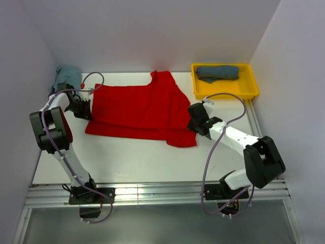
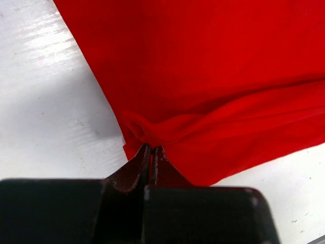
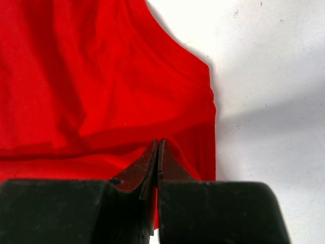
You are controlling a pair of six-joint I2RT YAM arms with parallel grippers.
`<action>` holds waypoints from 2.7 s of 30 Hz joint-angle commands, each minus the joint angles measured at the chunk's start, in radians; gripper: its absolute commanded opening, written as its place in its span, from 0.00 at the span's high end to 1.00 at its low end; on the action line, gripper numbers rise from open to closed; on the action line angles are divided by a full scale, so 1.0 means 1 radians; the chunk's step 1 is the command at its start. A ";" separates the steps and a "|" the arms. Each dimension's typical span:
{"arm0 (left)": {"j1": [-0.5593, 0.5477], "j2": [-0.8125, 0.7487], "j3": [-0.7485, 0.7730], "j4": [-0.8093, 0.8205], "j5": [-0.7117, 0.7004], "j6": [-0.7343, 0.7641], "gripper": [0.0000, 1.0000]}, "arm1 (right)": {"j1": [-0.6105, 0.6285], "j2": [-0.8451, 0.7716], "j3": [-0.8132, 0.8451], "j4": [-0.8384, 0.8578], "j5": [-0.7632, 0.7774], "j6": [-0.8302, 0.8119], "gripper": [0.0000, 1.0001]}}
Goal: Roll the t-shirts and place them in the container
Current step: Fold the tshirt
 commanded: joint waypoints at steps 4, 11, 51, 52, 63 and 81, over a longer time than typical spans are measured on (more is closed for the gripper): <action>-0.012 0.023 0.048 0.041 -0.015 -0.056 0.96 | -0.015 0.039 0.057 0.028 0.045 -0.029 1.00; -0.009 -0.012 0.014 0.104 -0.064 -0.095 0.79 | -0.029 0.079 0.073 0.039 0.049 -0.038 0.98; 0.072 -0.325 -0.131 0.092 0.066 -0.041 0.30 | -0.064 -0.286 -0.286 0.049 -0.130 0.083 0.41; 0.071 -0.338 -0.134 0.089 0.069 -0.041 0.30 | -0.064 -0.285 -0.297 0.059 -0.141 0.086 0.41; 0.071 -0.350 -0.161 0.070 0.095 -0.043 0.31 | -0.064 -0.300 -0.363 0.152 -0.185 0.119 0.56; 0.071 -0.333 -0.144 0.040 0.087 -0.027 0.32 | -0.092 -0.204 -0.116 0.129 -0.253 0.037 1.00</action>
